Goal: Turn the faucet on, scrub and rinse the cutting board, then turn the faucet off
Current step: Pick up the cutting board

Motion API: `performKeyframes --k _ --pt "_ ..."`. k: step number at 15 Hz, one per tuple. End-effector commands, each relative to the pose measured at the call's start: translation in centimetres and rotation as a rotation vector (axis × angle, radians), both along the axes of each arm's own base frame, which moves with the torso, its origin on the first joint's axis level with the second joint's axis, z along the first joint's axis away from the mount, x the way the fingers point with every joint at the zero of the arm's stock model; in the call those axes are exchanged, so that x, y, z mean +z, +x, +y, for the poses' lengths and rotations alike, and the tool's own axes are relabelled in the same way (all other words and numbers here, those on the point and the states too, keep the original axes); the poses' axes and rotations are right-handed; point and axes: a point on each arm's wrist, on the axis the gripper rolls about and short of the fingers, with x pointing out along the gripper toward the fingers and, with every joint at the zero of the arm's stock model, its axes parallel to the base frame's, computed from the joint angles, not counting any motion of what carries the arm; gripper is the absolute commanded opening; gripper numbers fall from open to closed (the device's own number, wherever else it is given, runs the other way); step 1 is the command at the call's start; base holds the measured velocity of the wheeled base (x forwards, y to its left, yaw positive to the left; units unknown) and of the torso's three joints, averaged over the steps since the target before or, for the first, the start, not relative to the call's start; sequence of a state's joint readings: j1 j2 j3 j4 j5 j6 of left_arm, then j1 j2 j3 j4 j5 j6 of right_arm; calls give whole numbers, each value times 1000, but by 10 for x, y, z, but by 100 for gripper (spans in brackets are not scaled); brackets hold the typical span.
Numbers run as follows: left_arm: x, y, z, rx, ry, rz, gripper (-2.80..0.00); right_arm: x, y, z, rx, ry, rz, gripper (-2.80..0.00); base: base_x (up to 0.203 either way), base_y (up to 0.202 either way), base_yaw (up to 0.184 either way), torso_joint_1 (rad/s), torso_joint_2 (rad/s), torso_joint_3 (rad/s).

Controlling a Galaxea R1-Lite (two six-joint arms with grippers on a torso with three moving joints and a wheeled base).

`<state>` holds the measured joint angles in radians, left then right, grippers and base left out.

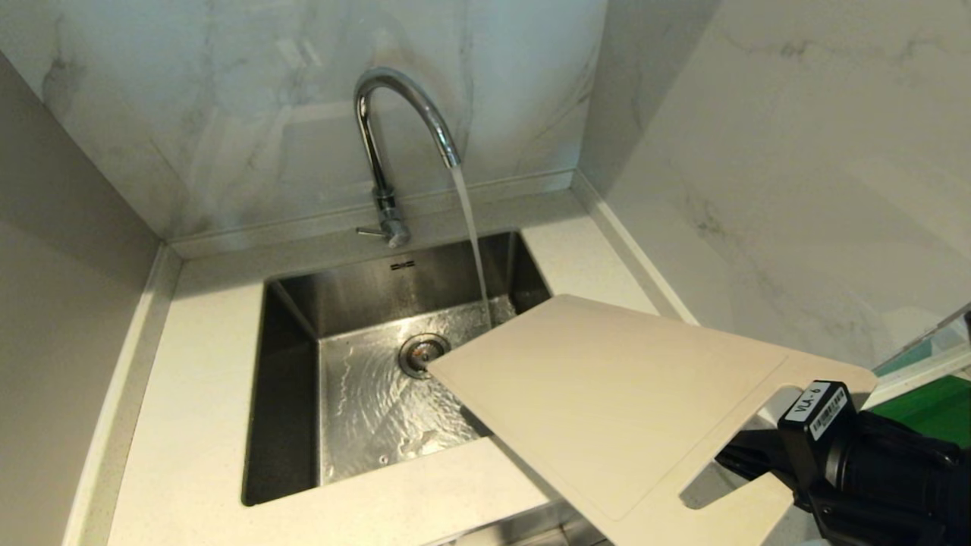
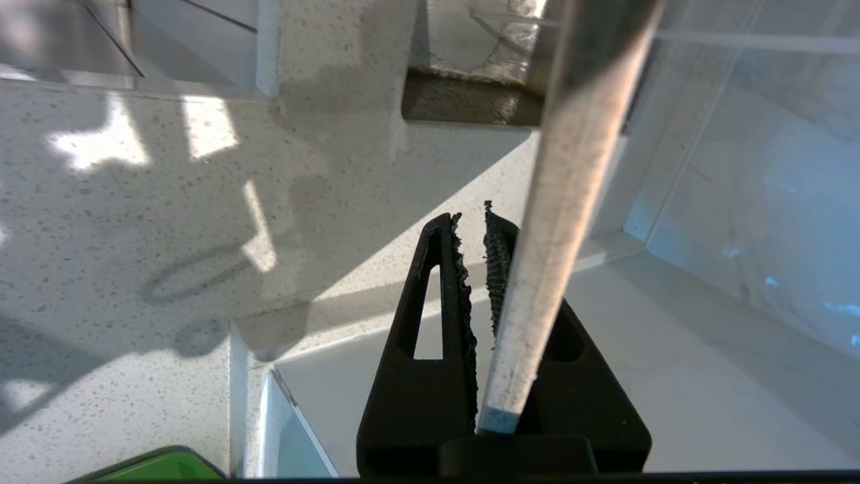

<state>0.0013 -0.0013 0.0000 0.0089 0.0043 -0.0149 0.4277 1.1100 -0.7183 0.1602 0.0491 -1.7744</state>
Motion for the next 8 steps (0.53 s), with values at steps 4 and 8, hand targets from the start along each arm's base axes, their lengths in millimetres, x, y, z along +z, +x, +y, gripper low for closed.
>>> performKeyframes --k 4,8 --pt "-1 0 0 1 -5 4 -280 -3 5 3 13 -19 12 -280 0 0 0 0 0 0" --pt "-1 0 0 1 -5 3 -280 -2 13 6 30 -28 18 -280 0 0 0 0 0 0"
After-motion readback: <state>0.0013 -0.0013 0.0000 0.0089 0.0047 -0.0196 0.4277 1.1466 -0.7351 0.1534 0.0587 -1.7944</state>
